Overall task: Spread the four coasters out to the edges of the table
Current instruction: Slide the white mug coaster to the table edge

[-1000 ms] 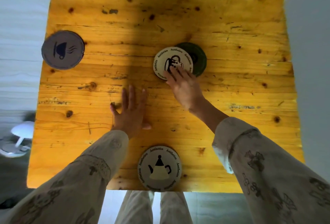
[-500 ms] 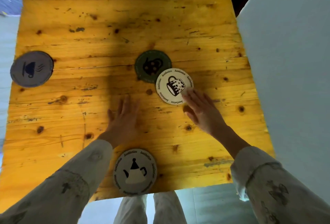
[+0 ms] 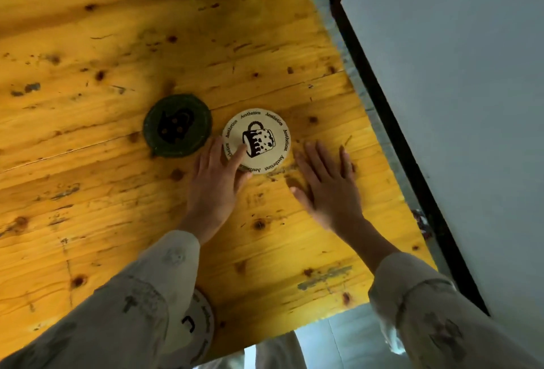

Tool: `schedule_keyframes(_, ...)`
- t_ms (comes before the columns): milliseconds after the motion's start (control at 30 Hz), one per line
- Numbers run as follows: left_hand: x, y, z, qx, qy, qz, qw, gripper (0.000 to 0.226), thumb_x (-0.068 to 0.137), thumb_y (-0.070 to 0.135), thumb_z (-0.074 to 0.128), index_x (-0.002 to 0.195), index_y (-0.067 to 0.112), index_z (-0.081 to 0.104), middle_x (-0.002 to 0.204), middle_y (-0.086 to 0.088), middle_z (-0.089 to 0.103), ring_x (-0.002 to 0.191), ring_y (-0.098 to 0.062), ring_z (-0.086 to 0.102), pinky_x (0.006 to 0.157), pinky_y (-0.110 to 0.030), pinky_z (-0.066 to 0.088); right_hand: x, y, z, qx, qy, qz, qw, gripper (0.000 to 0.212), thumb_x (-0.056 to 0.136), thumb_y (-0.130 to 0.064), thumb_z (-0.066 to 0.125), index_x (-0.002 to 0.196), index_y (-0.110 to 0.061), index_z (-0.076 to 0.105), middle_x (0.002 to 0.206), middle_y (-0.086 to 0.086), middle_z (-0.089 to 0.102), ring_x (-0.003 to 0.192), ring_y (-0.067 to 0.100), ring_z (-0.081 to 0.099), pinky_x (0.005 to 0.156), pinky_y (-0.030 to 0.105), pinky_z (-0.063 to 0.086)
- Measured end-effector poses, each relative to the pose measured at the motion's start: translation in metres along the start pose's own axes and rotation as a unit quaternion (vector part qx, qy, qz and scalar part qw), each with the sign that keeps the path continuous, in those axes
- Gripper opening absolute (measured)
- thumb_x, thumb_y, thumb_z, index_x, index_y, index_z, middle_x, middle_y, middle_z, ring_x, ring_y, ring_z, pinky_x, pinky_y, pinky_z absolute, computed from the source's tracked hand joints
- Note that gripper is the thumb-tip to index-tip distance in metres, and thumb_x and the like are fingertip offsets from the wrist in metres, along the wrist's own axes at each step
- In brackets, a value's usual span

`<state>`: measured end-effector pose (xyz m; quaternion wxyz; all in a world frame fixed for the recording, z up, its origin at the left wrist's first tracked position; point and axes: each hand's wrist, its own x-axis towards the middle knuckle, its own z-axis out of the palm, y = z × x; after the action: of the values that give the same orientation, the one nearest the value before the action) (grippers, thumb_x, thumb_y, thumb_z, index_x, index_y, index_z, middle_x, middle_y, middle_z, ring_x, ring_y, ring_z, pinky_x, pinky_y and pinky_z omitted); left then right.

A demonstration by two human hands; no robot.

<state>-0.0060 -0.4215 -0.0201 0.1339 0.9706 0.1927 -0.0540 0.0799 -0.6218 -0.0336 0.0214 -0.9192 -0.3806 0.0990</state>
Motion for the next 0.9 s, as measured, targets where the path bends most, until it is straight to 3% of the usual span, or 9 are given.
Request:
schedule_keyframes(200,0.047,0.028,-0.006,0.015,0.003,0.014,1.0,0.06,0.085,0.048,0.048,0.139,0.031,0.028,0.145,-0.015,0.032,0.137,-0.035,0.022,0.113,-0.051,0.023,-0.001,0.002,0.0,0.025,0.028,-0.004,0.999,0.061,0.089,-0.054,0.031,0.139,-0.021,0.04,0.148,0.007,0.042,0.139,0.029,0.035,0.113,0.061,0.022)
schedule_keyframes(533,0.091,0.045,-0.006,-0.015,-0.026,0.014,0.999,0.058,0.087,0.05,0.04,0.14,0.034,0.023,0.15,-0.017,0.023,0.141,-0.036,0.012,0.114,-0.052,0.016,0.001,0.005,0.003,0.055,0.014,-0.001,0.998,0.062,0.09,-0.056,0.029,0.144,-0.025,0.028,0.155,0.003,0.029,0.144,0.026,0.025,0.116,0.06,0.014)
schedule_keyframes(700,0.099,0.054,-0.004,-0.019,-0.013,0.018,1.0,0.057,0.087,0.05,0.041,0.139,0.032,0.027,0.15,-0.016,0.024,0.141,-0.036,0.013,0.113,-0.053,0.017,0.001,0.005,0.002,0.049,0.02,-0.006,0.999,0.063,0.089,-0.055,0.032,0.143,-0.022,0.031,0.153,0.006,0.032,0.142,0.029,0.029,0.113,0.062,0.018)
schedule_keyframes(900,0.111,0.071,-0.002,-0.008,-0.02,0.016,1.0,0.057,0.086,0.056,0.038,0.137,0.034,0.026,0.153,-0.01,0.021,0.141,-0.037,0.011,0.107,-0.067,0.019,0.001,0.005,0.001,0.054,0.036,-0.006,0.998,0.063,0.088,-0.054,0.035,0.142,-0.02,0.034,0.152,0.008,0.036,0.14,0.03,0.032,0.111,0.064,0.022)
